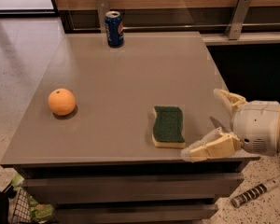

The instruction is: Move sponge near pepsi can

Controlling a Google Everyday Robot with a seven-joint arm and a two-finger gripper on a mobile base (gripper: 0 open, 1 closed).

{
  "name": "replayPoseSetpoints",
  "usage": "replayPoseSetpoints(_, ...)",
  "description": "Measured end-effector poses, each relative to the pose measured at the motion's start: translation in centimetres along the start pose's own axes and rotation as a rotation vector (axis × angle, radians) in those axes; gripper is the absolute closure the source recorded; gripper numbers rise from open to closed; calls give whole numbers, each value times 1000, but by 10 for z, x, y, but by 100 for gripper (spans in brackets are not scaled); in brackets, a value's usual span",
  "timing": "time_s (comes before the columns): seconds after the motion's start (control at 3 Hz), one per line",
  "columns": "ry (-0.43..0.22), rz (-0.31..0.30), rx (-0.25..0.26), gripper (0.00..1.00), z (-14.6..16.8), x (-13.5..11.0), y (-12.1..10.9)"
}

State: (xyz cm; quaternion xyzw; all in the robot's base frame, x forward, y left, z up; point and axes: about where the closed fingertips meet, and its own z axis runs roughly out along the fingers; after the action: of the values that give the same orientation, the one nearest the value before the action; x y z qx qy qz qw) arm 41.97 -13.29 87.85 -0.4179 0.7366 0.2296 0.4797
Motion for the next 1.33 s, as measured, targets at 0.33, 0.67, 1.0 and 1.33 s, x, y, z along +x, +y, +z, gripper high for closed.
replayPoseSetpoints(0.33,-43,19,-3,0,14,1,5)
replayPoseSetpoints(0.67,-120,50,-5,0,34,5,12)
replayPoseSetpoints(1.0,-189,57,-2,0,47,6,15)
replayPoseSetpoints(1.33,-238,40,13,0,56,6,14)
